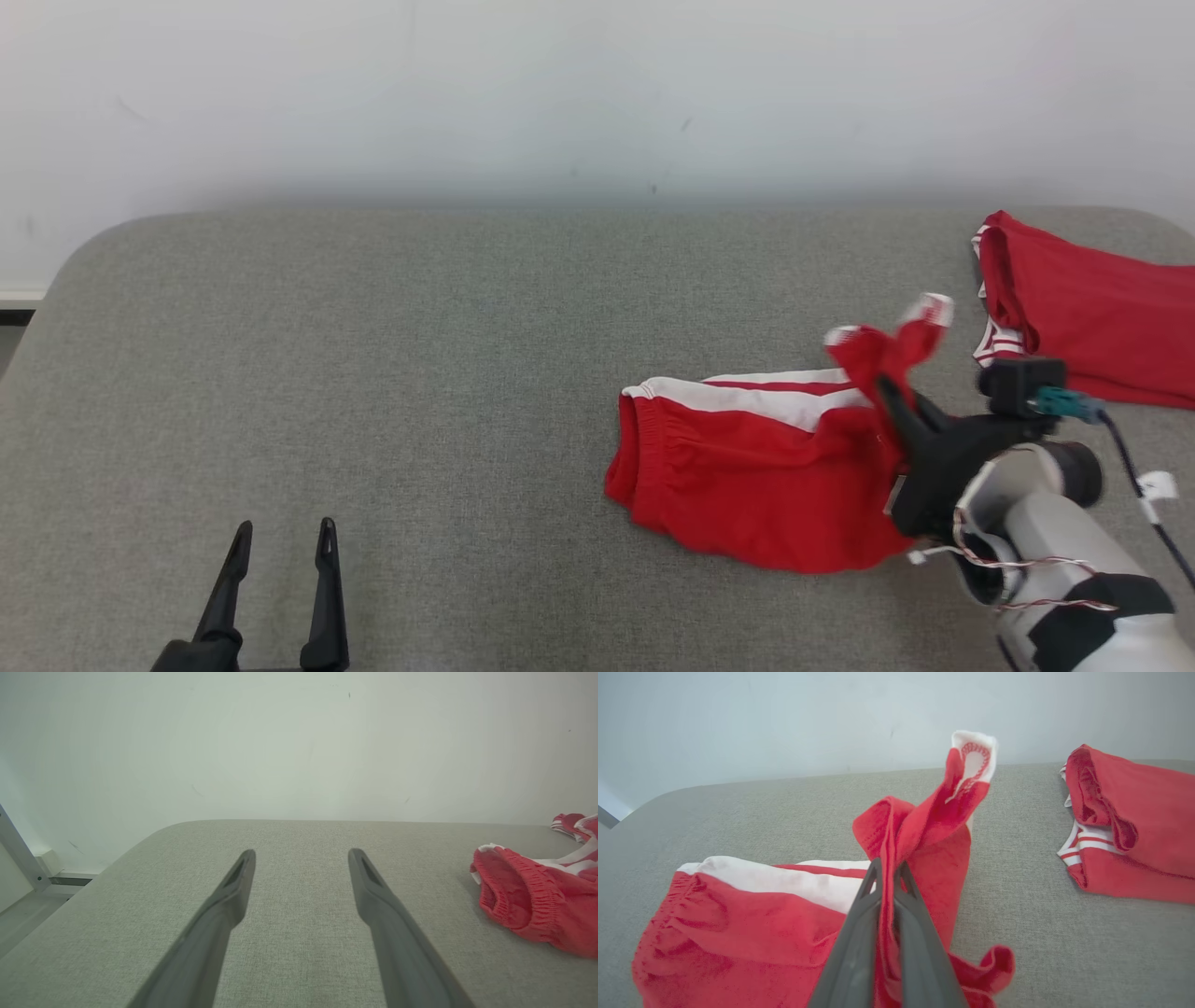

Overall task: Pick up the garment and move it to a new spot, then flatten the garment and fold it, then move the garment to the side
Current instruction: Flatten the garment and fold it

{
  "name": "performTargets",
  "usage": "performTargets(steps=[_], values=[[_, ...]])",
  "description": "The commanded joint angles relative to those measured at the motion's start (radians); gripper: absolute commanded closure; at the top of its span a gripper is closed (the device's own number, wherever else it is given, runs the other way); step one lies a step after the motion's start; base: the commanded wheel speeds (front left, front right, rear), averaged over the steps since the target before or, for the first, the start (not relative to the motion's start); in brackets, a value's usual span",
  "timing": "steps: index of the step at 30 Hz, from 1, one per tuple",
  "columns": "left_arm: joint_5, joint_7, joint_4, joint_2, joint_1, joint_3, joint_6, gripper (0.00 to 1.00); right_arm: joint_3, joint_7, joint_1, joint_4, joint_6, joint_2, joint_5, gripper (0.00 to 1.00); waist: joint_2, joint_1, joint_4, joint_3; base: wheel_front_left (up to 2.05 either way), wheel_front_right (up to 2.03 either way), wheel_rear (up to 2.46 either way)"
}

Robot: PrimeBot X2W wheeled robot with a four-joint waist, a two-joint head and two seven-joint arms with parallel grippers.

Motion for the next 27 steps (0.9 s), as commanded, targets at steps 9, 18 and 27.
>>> performTargets(steps=[9,18,27], values=[[-0.013,-0.003,0.014,-0.002,-0.018,-0.044,0.011,0.0,0.036,0.115,-0.007,-0.152,-0.003,0.136,0.038,1.0,0.0,-0.0001,0.02,0.004,0.0,0.0,0.0],[-0.033,-0.003,0.039,-0.001,-0.057,-0.09,0.013,0.0,0.049,0.185,0.007,-0.112,-0.003,0.224,0.017,1.0,0.0,-0.0001,0.081,0.017,0.0,0.0,0.0],[-0.049,-0.003,0.048,-0.002,-0.06,-0.098,0.017,0.0,0.059,0.18,0.046,-0.073,-0.003,0.275,-0.015,1.0,0.0,-0.0001,0.098,0.026,0.0,0.0,0.0]])
